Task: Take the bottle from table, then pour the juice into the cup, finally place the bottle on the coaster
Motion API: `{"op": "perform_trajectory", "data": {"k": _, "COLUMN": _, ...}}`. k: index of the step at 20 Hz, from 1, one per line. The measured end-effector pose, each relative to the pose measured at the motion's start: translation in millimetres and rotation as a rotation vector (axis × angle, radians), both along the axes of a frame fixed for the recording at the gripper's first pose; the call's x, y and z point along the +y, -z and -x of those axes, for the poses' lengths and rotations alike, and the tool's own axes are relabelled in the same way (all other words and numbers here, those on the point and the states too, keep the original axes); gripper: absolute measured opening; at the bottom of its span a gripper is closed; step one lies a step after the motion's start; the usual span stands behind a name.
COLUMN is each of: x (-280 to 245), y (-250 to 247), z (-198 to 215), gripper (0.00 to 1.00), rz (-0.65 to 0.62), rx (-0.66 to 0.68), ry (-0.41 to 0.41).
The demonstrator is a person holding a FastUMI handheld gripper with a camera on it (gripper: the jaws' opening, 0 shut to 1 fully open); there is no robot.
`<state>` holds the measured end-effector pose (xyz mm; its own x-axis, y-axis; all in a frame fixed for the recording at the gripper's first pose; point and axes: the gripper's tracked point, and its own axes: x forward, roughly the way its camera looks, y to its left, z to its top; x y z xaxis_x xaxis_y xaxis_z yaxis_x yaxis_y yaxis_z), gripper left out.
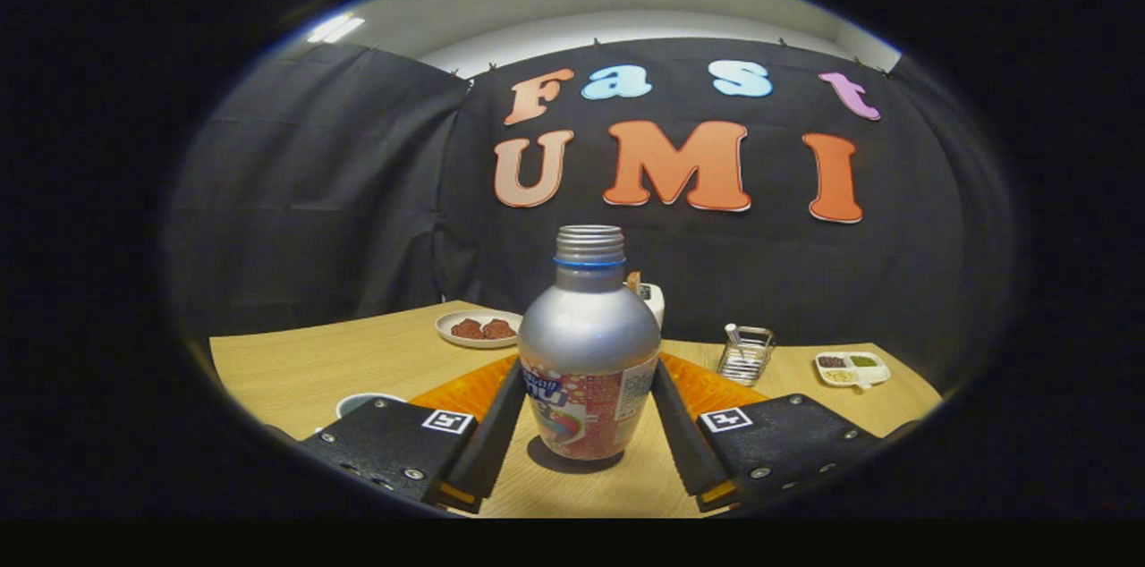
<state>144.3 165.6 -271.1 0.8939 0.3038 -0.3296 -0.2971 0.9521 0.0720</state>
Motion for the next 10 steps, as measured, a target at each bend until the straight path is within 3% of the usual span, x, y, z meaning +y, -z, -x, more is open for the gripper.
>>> {"op": "perform_trajectory", "data": {"k": 10, "x": 7.0, "y": 57.7, "z": -8.8, "gripper": 0.77, "rz": 0.004, "rx": 0.133, "ry": 0.006}}
